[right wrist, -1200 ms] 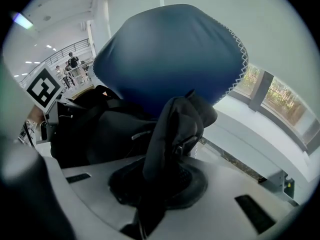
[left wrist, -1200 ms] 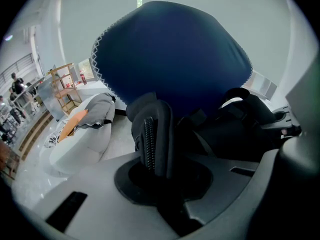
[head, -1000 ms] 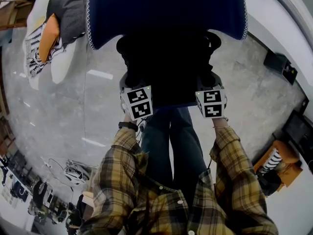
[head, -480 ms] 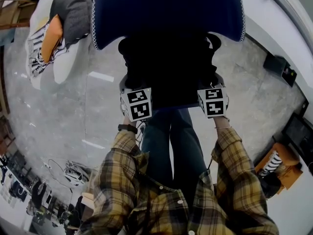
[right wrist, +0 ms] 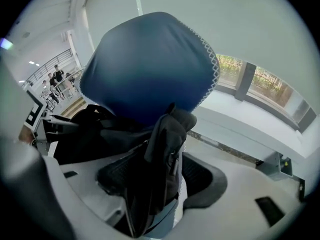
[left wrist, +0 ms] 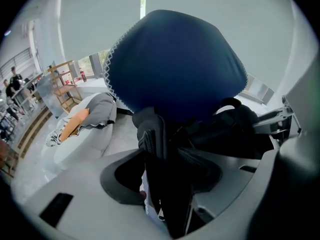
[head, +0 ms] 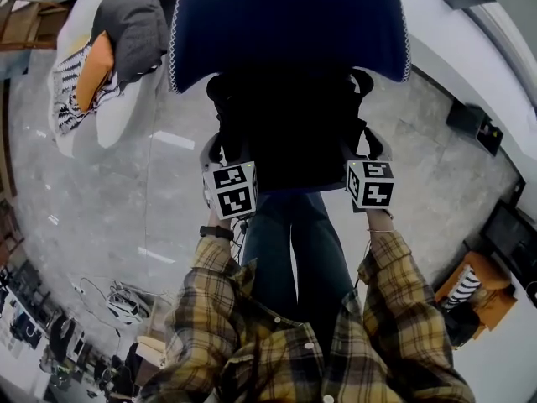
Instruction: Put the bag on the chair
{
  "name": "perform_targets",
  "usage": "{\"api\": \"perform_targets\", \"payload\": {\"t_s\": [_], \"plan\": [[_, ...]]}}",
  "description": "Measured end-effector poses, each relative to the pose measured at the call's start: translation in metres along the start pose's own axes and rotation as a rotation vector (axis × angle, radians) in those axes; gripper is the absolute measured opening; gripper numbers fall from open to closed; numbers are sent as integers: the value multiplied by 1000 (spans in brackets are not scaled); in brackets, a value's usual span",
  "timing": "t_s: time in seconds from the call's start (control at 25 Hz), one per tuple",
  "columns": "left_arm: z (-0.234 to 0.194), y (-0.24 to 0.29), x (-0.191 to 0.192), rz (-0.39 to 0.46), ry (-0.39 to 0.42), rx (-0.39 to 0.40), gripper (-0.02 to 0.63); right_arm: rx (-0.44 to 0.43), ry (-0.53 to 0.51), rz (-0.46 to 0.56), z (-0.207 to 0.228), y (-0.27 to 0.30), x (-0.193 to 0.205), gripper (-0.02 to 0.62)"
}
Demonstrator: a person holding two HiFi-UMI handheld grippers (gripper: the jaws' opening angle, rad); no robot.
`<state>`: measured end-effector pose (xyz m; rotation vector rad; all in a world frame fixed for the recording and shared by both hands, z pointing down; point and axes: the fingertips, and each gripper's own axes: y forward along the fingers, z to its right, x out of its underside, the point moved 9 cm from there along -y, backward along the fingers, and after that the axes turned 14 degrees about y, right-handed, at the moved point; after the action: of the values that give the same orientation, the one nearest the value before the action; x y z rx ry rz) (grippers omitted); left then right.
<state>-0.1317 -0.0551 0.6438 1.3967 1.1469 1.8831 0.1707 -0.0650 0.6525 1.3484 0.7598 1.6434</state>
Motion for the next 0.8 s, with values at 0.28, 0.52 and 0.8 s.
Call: {"api": "perform_targets", "payload": {"t_s": [0.28,0.52,0.8], "plan": [[-9,-25,-20,45,7,-31,201,6,44,29,-8,-17,-17,276],[-14,-49,-54,104,25,-16,201,-13,96,79,-19,-39,-40,276],[-19,-100,-112,222,43,-24,201,-64,16,160,-40,-87,-77,275]]}}
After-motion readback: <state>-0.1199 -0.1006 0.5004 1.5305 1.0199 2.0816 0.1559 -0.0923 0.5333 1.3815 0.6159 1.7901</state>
